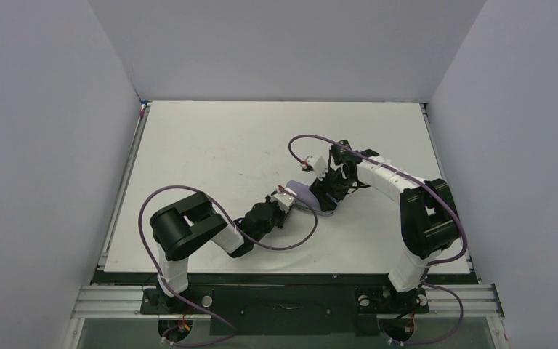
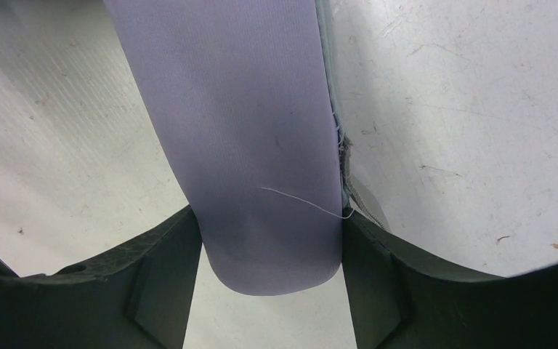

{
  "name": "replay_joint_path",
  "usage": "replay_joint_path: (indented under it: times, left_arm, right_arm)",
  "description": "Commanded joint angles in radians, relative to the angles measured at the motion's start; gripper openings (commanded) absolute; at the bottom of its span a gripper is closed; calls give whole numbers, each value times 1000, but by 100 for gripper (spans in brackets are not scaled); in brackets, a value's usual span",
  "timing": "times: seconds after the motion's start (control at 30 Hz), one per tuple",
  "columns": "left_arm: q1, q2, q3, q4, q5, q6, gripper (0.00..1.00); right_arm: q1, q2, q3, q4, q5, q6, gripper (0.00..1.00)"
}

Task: Open the umbrella

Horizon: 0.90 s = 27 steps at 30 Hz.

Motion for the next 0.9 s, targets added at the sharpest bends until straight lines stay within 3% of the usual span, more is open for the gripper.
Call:
replay_joint_path:
  times: [0.0,0.4,0.6,0.87]
  left_arm:
    - [22,-7,52,128,-5,41,23]
    - [35,-10,46,183,98,74,17]
    - [35,-7,41,201,143,89,0]
    - [93,-67,-11,126,134,21,0]
  right_arm:
    - [21,-11,-30,-31,5,-87,42]
    - [20,16,-4,-60,-6,-100,35]
    - [21,29,14,-64,-1,-93,34]
    - [2,24,3,-113,8,-191,27]
